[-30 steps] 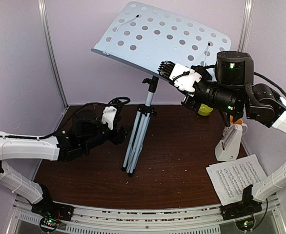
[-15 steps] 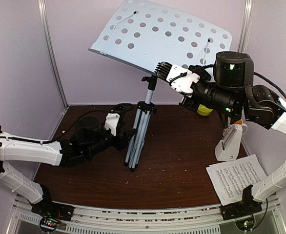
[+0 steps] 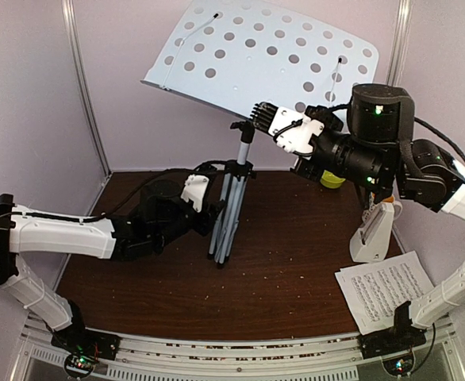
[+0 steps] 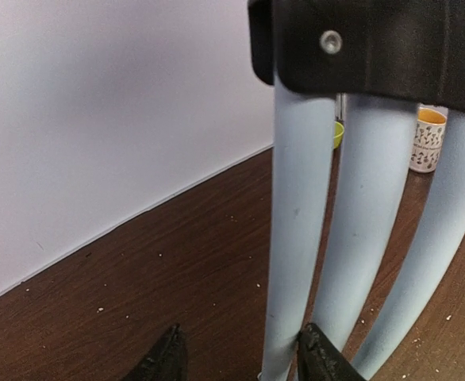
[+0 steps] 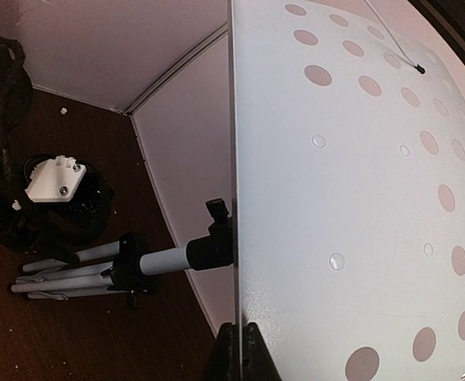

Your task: Set up the instrument practice props

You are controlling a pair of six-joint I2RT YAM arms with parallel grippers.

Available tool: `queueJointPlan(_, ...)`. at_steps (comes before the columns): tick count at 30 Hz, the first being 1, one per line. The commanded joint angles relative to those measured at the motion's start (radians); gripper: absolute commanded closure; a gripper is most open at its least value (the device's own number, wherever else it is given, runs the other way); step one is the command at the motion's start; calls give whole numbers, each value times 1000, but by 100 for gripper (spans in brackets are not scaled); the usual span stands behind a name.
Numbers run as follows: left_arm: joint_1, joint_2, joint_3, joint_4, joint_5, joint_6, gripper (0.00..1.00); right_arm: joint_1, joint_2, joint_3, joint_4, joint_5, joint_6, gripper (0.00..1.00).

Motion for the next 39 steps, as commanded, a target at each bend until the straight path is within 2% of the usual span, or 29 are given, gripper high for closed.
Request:
queueJointPlan(1, -4, 27, 63, -7, -44, 42, 53, 20, -43, 116, 364, 26, -7, 100)
queueJointPlan(9, -10, 88, 117, 38, -81, -27, 52, 24, -31, 119, 375, 27, -6, 100)
queueJointPlan(16, -16, 124, 147, -7, -77, 34, 69, 28, -36, 137, 359, 38, -22, 100)
queueJointPlan(24, -17, 117, 108, -15, -48, 94, 87, 28, -41, 157, 361, 45, -50, 100)
queueJointPlan(29, -16, 87, 54, 10, 11, 195, 99, 28, -32, 219, 335, 54, -91, 100)
queueJointPlan(35, -13, 66, 14, -21, 48, 382, 100, 28, -24, 289, 306, 39, -122, 100)
queueJointPlan(39, 4, 74, 1, -50, 60, 436, 100, 28, -17, 314, 284, 31, -135, 100)
